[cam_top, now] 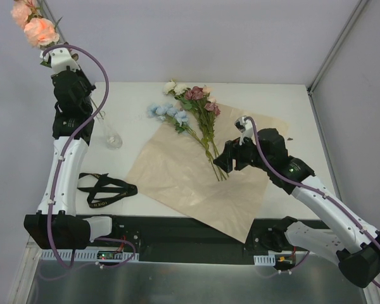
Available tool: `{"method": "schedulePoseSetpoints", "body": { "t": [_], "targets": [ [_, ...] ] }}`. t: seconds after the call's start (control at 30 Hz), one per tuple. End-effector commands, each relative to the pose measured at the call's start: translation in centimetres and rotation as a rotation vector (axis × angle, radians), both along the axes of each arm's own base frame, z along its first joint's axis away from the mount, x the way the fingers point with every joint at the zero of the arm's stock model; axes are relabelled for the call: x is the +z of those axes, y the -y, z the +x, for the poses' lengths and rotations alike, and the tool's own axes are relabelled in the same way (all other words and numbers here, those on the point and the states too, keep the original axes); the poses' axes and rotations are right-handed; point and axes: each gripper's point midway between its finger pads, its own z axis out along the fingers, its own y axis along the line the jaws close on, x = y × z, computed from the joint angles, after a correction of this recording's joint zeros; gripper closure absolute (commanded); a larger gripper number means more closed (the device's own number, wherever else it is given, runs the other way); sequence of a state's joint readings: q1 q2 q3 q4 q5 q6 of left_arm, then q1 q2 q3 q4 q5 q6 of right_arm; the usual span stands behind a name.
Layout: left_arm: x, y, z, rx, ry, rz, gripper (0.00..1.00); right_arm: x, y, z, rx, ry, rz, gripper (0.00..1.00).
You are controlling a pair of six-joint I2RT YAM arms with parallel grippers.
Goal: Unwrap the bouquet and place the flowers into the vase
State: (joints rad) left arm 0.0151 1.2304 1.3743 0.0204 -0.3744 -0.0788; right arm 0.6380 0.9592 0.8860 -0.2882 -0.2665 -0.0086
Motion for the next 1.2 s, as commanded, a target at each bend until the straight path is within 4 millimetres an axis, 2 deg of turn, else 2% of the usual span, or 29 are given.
{"method": "schedulePoseSetpoints", "body": {
  "t": [0.0, 0.43, 0.8, 0.9, 0.93, 0.97, 1.07, 1.17],
  "targets": [
    [0.2, -0.3, 0.3, 0.013, 0.067, -0.024, 1.00, 0.4, -0.1, 0.4, -0.006, 0.013, 0.016, 0.33],
    [-6.8, -1.3, 1.9, 0.086, -0.050, -0.068, 0.98, -0.9, -0.5, 0.5, 0.007, -0.017, 0.004, 0.33],
    [-11.5, -2.4, 2.6, 0.161, -0.154, -0.070, 0.93, -2.0, -0.5, 0.4, -0.004, -0.055, 0.001, 0.33],
    [-12.4, -2.3, 2.8, 0.159, -0.168, -0.080, 0.83, -2.4, -0.6, 0.4, -0.002, -0.067, -0.006, 0.33],
    [-12.6, -2.3, 2.9, 0.157, -0.178, -0.079, 0.77, -2.5, -0.6, 0.5, -0.001, -0.071, -0.006, 0.33],
    [-12.7, -2.3, 2.8, 0.160, -0.182, -0.079, 0.65, -2.7, -0.7, 0.4, 0.003, -0.077, -0.008, 0.33],
    [-12.9, -2.2, 2.6, 0.157, -0.192, -0.090, 0.48, -2.9, -0.9, 0.5, 0.005, -0.088, -0.011, 0.33],
    [-12.7, -2.1, 1.9, 0.152, -0.194, -0.096, 0.37, -3.4, -1.1, 0.7, 0.007, -0.104, -0.018, 0.33]
  ]
}}
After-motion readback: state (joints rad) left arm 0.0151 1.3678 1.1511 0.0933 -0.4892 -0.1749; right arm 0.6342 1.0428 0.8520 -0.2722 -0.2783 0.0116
